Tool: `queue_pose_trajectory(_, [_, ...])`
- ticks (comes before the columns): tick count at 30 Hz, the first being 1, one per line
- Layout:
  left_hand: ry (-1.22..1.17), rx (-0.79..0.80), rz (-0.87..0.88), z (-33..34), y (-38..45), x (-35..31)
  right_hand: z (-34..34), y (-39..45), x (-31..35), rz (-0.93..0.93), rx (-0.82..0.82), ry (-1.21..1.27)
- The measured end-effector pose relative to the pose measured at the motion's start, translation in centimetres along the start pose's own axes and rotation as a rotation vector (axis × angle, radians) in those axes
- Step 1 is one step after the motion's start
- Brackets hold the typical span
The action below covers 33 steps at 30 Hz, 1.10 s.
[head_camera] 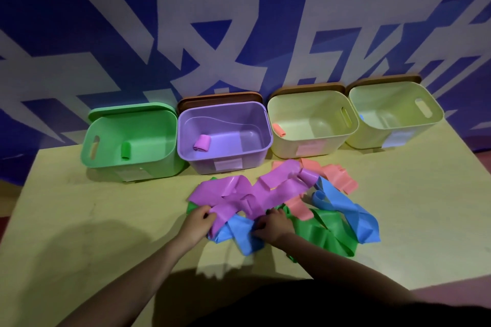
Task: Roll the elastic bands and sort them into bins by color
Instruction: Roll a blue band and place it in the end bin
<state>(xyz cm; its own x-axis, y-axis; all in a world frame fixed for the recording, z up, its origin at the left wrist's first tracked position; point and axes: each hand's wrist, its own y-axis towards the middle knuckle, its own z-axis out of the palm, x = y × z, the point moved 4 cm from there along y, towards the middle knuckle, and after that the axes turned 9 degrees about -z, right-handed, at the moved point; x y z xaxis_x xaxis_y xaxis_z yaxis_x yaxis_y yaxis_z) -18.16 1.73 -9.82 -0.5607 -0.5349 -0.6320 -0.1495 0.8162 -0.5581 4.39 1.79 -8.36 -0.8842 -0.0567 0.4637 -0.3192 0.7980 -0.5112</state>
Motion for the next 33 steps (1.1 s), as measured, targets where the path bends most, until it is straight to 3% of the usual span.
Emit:
queue_pose_trajectory(13, [0.024, 0.037, 0.004, -0.8, -1.5, -0.6, 1.3, -1.5, 2.3, 0.217, -0.058, 0.014])
queue_pose_trajectory(17, [0.020, 0.004, -0.005, -2.1, -1.3, -1.2, -0.8, -1.8, 2.6, 0.223, -0.081, 0.209])
queue_pose_trajectory(21, [0.034, 0.004, 0.076, -3.2, -1.0, -3.7, -5.7, -2.3, 2.8, 0.186, -0.428, 0.563])
queue_pose_trajectory(23, [0.032, 0.007, 0.112, -3.6, -1.0, -5.0, -8.0, -2.9, 3.2, 0.207, -0.524, 0.802])
queue_pose_trajectory(26, [0.034, 0.020, 0.126, -3.8, -1.0, -6.6, -10.3, -3.2, 4.3, 0.180, -0.594, 1.059])
queue_pose_trajectory(33, [0.096, 0.108, 0.148, -3.7, -1.9, -10.8, -16.5, -4.0, 8.0, 0.071, -0.704, 1.299])
